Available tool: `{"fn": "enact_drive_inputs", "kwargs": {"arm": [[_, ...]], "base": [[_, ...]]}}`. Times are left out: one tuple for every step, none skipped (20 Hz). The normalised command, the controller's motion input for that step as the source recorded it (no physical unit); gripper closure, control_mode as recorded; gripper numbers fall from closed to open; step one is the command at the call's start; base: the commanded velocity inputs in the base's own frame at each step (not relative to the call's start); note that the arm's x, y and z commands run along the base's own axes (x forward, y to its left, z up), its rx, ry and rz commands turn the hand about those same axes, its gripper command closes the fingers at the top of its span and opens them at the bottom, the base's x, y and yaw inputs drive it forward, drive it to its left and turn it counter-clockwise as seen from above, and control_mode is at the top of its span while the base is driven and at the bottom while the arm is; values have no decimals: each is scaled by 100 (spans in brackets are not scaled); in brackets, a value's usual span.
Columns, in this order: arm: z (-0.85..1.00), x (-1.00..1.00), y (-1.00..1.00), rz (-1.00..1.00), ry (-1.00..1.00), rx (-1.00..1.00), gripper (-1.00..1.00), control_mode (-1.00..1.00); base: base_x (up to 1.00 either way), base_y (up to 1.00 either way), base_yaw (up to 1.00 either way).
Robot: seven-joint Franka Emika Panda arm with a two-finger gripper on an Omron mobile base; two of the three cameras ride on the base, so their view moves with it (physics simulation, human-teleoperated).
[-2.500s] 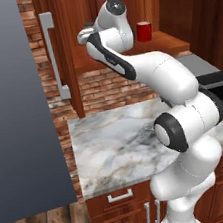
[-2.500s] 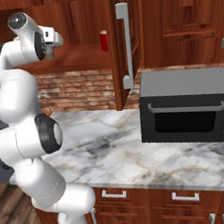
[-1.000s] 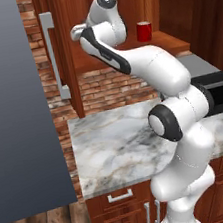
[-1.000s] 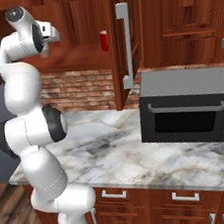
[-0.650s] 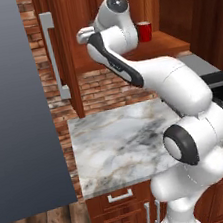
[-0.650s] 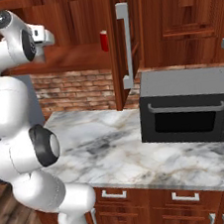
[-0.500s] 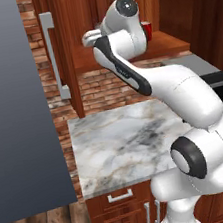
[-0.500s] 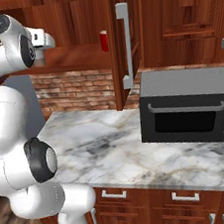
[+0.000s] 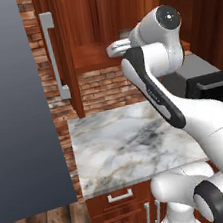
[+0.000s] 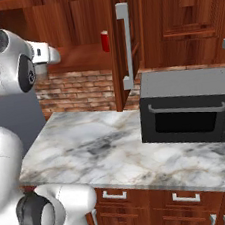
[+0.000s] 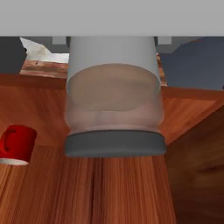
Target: Take the cinnamon bottle from the cabinet and place it on the dining table, next to the plate with the cupcake. Then take the chocolate from the dining counter and place it on the cupcake plate.
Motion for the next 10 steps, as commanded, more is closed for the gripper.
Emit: {"fn": "enact_drive_inputs", "kwargs": {"arm": [[-5, -100, -55, -1, 0, 0, 100, -100], [-5, -100, -64, -2, 0, 0, 100, -100], [-6, -100, -66, -3, 0, 0, 100, -100], [-6, -100, -61, -3, 0, 0, 100, -100], [-9, -100, -61, -3, 0, 0, 100, -100], [-14, -100, -61, -3, 0, 0, 100, -100], [-19, -100, -46, -3, 0, 0, 100, -100], [-21, -100, -40, -3, 1, 0, 100, -100], [-24, -100, -39, -4, 2, 0, 100, -100], [-29, -100, -26, -5, 5, 0, 100, -100]], "base": [[0, 0, 0], [0, 0, 0], [0, 0, 0], [0, 0, 0], [0, 0, 0], [0, 0, 0], [0, 0, 0], [0, 0, 0], [0, 0, 0], [0, 0, 0]]}}
